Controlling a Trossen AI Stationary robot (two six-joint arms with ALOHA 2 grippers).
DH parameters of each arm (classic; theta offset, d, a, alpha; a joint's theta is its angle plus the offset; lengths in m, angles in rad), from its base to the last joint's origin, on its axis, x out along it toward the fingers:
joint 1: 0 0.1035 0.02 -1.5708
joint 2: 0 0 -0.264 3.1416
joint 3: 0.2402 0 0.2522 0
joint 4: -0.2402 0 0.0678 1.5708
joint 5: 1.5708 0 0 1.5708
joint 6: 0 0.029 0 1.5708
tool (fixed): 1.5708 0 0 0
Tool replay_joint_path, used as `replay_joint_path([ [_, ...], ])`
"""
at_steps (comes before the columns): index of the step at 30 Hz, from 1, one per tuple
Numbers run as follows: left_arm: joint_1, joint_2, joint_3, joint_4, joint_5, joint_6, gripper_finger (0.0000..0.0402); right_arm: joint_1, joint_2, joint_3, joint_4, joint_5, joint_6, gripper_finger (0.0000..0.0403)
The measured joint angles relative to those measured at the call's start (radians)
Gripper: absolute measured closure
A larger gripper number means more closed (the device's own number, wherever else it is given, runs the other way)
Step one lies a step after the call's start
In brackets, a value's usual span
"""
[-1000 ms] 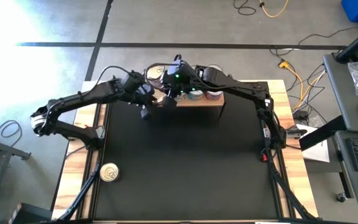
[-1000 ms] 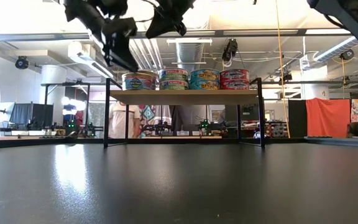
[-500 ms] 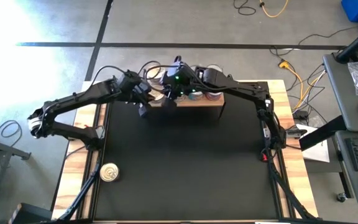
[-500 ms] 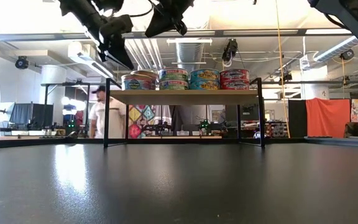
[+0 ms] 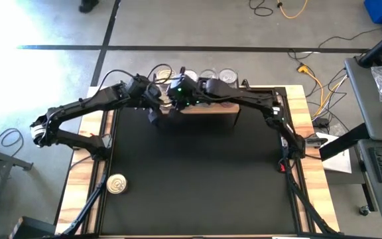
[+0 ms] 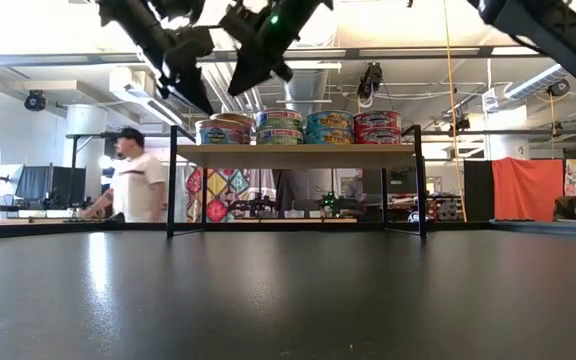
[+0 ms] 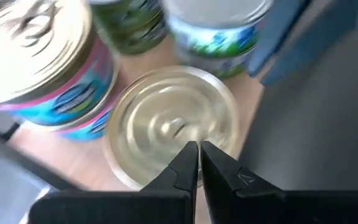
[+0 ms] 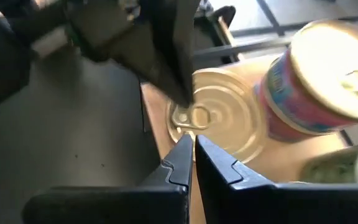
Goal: Stack canned seafood by type on shelf
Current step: Adjust the blue pink tuna can
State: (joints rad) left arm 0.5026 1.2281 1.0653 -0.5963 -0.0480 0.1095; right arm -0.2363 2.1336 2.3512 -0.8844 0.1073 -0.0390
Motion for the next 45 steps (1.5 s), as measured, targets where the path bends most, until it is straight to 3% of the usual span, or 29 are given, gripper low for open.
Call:
replay_joint_path([
  [12, 0.003, -0.002, 0.0, -0.007, -0.065, 0.015, 0.0398, 0.009, 0.045, -0.008, 0.036, 0.207, -0.028, 0.039],
  [25, 0.017, -0.002, 0.0, -0.007, -0.102, 0.032, 0.0398, 0.017, 0.043, -0.142, 0.145, 0.215, -0.045, 0.039],
  [45, 0.077, 0.037, -0.002, 0.054, -0.126, 0.065, 0.0398, 0.048, 0.046, -0.099, 0.163, 0.207, -0.013, 0.039],
])
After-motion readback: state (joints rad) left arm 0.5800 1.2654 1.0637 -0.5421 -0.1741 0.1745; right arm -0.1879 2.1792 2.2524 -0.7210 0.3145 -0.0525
